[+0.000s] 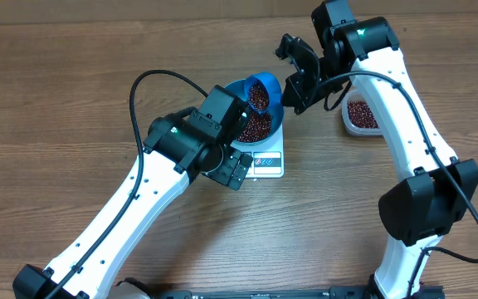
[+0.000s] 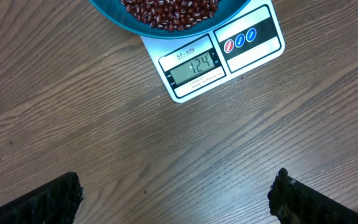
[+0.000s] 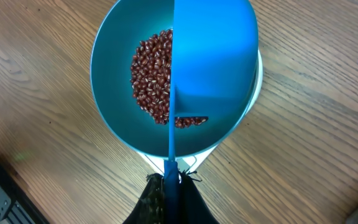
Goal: Scoop item into bowl and weigh 150g on scale
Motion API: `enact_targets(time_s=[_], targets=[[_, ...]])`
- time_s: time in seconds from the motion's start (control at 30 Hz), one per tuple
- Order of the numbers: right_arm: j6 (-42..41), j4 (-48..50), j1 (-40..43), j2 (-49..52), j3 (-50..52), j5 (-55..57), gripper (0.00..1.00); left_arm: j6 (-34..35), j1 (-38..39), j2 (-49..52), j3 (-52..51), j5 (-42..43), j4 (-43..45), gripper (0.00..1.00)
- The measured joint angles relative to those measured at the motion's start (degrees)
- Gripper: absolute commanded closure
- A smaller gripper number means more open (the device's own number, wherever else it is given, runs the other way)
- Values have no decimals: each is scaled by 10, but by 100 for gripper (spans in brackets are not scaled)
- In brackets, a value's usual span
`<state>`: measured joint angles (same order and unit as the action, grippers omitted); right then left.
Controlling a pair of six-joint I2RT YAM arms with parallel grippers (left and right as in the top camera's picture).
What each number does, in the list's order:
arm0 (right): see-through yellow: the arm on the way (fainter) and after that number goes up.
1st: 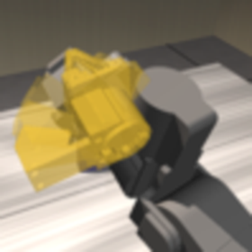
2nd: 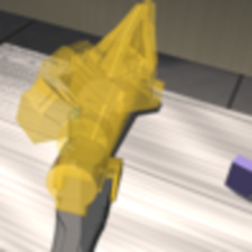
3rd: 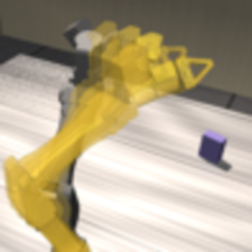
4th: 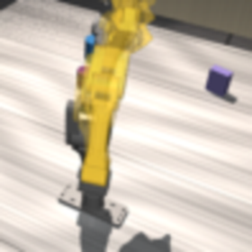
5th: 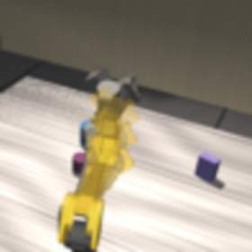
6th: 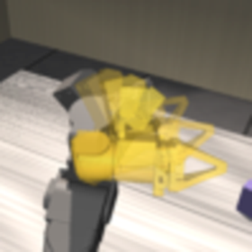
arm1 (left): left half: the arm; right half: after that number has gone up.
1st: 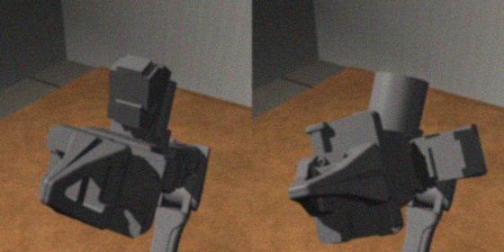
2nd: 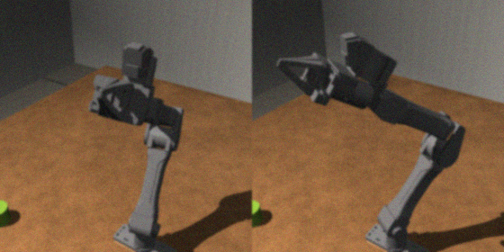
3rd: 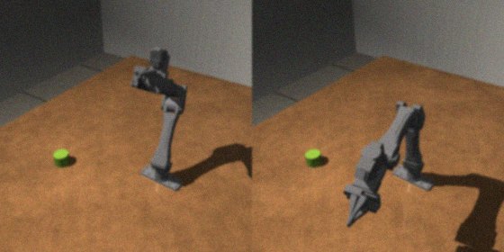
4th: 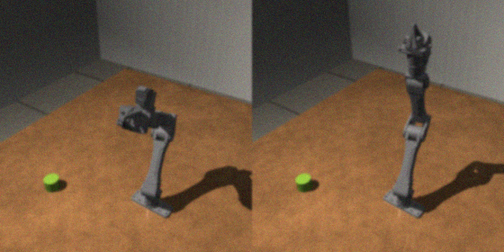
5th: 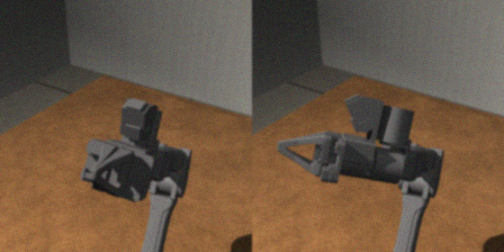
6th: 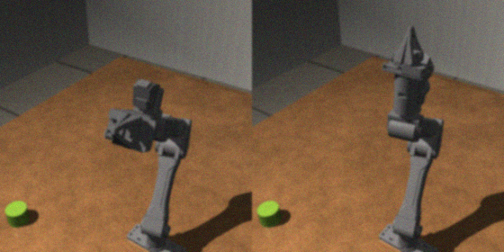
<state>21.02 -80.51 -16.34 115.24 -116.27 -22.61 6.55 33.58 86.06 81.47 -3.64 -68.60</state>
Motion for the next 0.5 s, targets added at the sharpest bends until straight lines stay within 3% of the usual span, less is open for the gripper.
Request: enact_targets(time_s=[0.23,0.5], targets=[[-9,3,-5,-21,0,11,96,0,0,0,0,0,0,0],[-42,23,-31,-26,0,102,96,0,0,0,0,0,0,0]])
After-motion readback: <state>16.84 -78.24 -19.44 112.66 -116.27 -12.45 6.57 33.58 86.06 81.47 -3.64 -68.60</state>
